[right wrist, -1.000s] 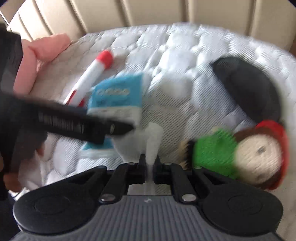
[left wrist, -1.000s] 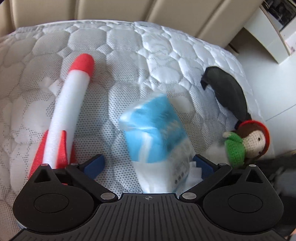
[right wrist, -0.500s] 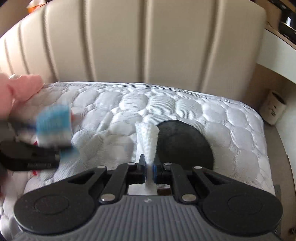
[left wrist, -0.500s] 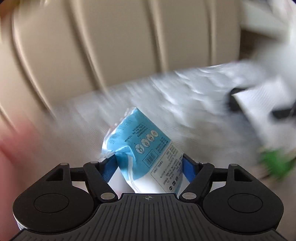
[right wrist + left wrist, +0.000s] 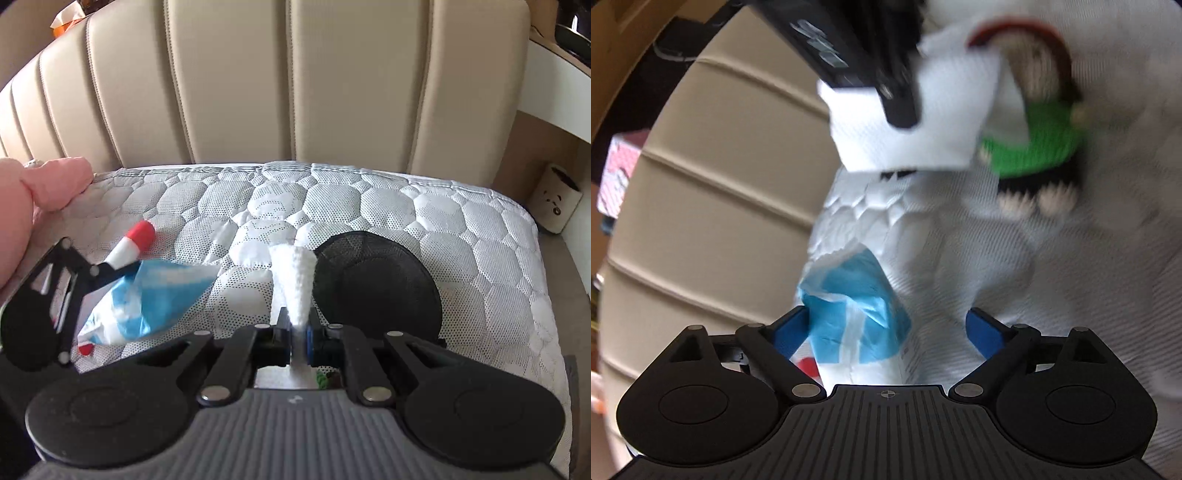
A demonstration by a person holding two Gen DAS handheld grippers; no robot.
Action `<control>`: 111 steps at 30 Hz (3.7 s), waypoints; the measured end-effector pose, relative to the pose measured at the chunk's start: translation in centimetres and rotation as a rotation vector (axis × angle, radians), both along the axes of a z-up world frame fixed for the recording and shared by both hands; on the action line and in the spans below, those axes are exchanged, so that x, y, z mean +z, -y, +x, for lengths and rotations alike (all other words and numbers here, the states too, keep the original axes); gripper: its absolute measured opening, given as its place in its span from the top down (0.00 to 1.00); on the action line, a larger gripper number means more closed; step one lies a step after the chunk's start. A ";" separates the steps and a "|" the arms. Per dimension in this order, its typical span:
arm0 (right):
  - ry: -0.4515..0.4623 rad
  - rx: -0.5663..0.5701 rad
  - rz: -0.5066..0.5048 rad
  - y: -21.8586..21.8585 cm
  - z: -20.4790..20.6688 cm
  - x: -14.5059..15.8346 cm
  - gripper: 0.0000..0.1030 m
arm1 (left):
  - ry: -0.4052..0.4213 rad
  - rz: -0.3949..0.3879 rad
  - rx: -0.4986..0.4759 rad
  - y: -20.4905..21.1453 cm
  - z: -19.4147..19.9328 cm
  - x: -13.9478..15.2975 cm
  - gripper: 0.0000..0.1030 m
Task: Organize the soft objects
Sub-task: 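Rub the towel over the packet again while the left tool turns it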
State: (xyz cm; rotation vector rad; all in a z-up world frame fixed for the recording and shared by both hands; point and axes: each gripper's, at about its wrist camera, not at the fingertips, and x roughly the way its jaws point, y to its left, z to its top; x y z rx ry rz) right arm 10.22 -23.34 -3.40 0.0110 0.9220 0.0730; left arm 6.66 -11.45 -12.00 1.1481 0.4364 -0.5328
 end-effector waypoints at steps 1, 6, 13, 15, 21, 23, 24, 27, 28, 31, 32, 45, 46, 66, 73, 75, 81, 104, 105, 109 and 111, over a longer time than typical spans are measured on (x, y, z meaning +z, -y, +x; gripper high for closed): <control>0.003 -0.005 0.000 0.1 0.0 0.0 0.92 | -0.034 -0.043 0.004 -0.2 0.1 0.7 0.08; 0.042 -0.033 0.047 1.0 0.1 0.5 0.92 | -0.253 -0.281 0.048 -2.4 1.6 4.0 0.05; 0.013 0.138 0.537 1.8 -0.2 1.6 0.92 | -0.307 -0.300 0.156 -4.0 3.3 3.9 0.04; -0.046 0.189 0.580 0.7 -0.3 0.9 0.92 | -0.314 -0.273 0.158 -4.5 3.0 3.8 0.03; -0.178 0.151 0.361 -2.0 -0.1 -3.2 0.92 | -0.317 -0.293 0.184 -4.9 2.8 4.3 0.04; -0.167 0.116 0.294 -1.8 0.0 -3.5 0.92 | -0.311 -0.313 0.200 -5.1 2.7 4.6 0.04; -0.152 0.099 0.269 -1.6 0.1 -3.4 0.92 | -0.308 -0.318 0.208 -5.2 2.9 4.8 0.04; -0.136 0.050 0.222 -0.9 0.6 -3.4 0.92 | -0.321 -0.337 0.224 -5.4 3.6 4.7 0.04; -0.140 0.037 0.217 -0.7 0.6 -3.5 0.92 | -0.328 -0.345 0.228 -5.5 3.7 4.7 0.04; -0.133 0.016 0.208 -0.3 0.7 -3.3 0.92 | -0.323 -0.360 0.245 -5.8 3.9 4.8 0.04; -0.117 0.024 0.210 0.0 0.6 -2.7 0.92 | -0.321 -0.369 0.258 -6.0 4.1 4.9 0.04; -0.048 0.063 0.386 -0.2 0.6 -0.2 0.92 | -0.509 -0.654 0.531 -10.4 9.2 5.1 0.03; -0.065 0.088 0.452 -0.4 0.8 -0.2 0.92 | -0.472 -0.630 0.513 -10.0 9.0 5.1 0.03; -0.147 0.059 0.227 -1.9 3.3 -3.8 0.92 | -0.285 -0.661 0.365 -9.3 8.9 5.7 0.03; -0.060 -0.044 0.160 0.6 3.1 -1.1 0.92 | -0.239 -0.501 0.276 -4.5 11.3 2.6 0.03; -0.004 -0.080 0.151 1.4 3.2 0.4 0.92 | -0.363 -0.698 0.369 -5.6 13.1 3.4 0.02; 0.084 -0.136 0.221 3.6 2.6 2.2 0.92 | -0.773 -1.211 0.716 -9.6 18.6 3.1 0.01; 0.085 -0.017 0.466 3.0 1.5 2.2 0.90 | -0.414 -0.540 0.417 -3.6 5.7 5.6 0.16; 0.065 0.000 0.515 2.6 1.5 1.8 0.90 | -0.374 -0.518 0.374 -3.3 5.0 5.6 0.16; -0.020 0.051 0.796 2.0 1.2 0.9 0.90 | -0.107 -0.376 0.115 -2.1 1.2 4.8 0.16; -0.030 0.055 0.799 1.6 1.1 0.8 0.90 | -0.034 -0.348 0.038 -1.5 -0.1 4.4 0.15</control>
